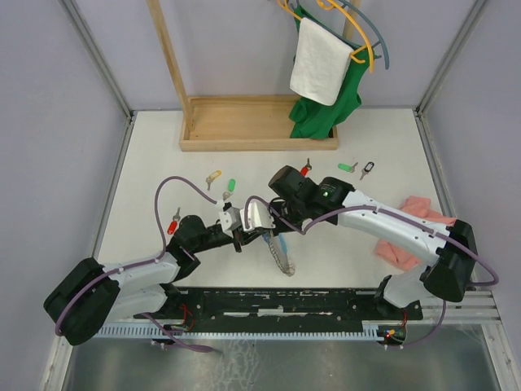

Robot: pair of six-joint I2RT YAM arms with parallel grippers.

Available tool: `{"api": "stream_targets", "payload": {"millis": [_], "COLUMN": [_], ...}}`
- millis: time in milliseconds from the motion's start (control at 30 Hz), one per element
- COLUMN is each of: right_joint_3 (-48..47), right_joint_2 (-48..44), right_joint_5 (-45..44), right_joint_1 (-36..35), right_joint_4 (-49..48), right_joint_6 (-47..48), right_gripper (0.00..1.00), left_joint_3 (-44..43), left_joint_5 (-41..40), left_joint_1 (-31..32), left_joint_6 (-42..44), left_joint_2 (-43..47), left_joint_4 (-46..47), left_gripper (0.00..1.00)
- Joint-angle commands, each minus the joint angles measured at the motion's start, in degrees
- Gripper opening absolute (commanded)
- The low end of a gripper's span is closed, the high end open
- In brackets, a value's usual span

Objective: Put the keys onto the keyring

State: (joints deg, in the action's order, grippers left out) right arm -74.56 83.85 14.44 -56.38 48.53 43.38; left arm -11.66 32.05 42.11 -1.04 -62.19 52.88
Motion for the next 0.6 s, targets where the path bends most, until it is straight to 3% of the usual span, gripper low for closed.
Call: {"api": "stream_targets", "payload": {"millis": [0, 400, 567], "right_joint_3": [-2.85, 5.02, 11.0], "right_joint_2": [4.36, -0.18, -4.13], "right_joint_5": [-6.77, -0.01, 8.67], "right_joint_1": [-2.84, -2.83, -0.34], "right_joint_4": [3.32, -6.58, -17.83], "right_joint_6": [0.91, -0.42, -2.9], "right_gripper": [0.01, 0.05, 0.06], "left_joint_3": [-2.71, 0.78, 1.53], "left_joint_5": [0.64, -3.24, -2.87], "left_joint_1": [0.49, 0.5, 0.51], "left_joint_6": [0.32, -3.8, -6.74], "left_joint_2": [0.99, -0.56, -2.36], "left_joint_4": [6.69, 16.12, 21.45], "left_gripper": [0.03, 0.03, 0.03]}}
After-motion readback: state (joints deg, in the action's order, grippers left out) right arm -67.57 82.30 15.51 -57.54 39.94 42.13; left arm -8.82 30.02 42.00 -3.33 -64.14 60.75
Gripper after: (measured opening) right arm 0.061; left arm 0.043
